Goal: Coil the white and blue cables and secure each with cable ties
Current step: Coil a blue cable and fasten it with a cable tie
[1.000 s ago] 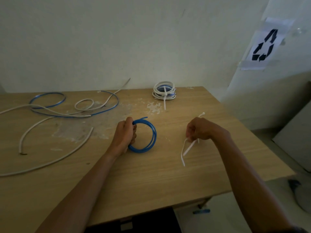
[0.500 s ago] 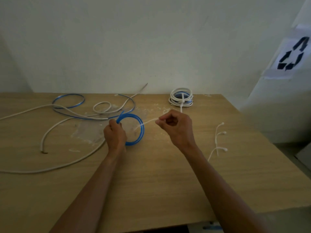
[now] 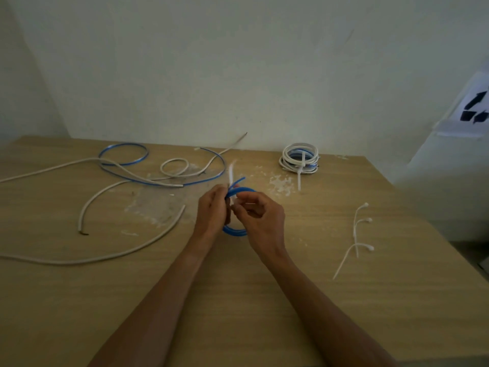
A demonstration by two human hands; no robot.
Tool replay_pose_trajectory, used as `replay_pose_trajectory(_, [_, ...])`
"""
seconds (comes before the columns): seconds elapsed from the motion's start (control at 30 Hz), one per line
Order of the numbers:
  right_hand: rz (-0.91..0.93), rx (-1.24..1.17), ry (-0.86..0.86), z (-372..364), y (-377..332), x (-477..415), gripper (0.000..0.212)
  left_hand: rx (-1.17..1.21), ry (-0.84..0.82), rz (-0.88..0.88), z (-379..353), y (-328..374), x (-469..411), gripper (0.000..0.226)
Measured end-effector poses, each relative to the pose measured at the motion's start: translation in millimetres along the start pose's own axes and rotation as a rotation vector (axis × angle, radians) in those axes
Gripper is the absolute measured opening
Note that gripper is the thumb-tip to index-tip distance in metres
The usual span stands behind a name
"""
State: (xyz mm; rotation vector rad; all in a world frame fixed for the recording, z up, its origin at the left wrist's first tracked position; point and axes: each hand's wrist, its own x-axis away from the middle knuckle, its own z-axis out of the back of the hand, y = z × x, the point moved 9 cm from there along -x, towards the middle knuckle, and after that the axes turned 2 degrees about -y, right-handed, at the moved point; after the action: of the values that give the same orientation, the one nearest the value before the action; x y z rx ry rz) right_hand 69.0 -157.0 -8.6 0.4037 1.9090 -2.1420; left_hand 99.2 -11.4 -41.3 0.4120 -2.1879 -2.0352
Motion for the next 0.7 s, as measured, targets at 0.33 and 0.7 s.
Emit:
replay_pose_trajectory(0.33, [0.335, 0.270, -0.104, -5.2, -37.2, 10.4, 0.019, -0.114, 0.018, -0.215, 11.6, 26.9, 11.1, 0.027])
replay_pose_trajectory(0.7, [-0.011, -0.327, -0.140, 12.5, -22.5, -10.4, 0.041, -0.251, 0.045, -0.419, 7.1, 45.6, 17.5, 0.016])
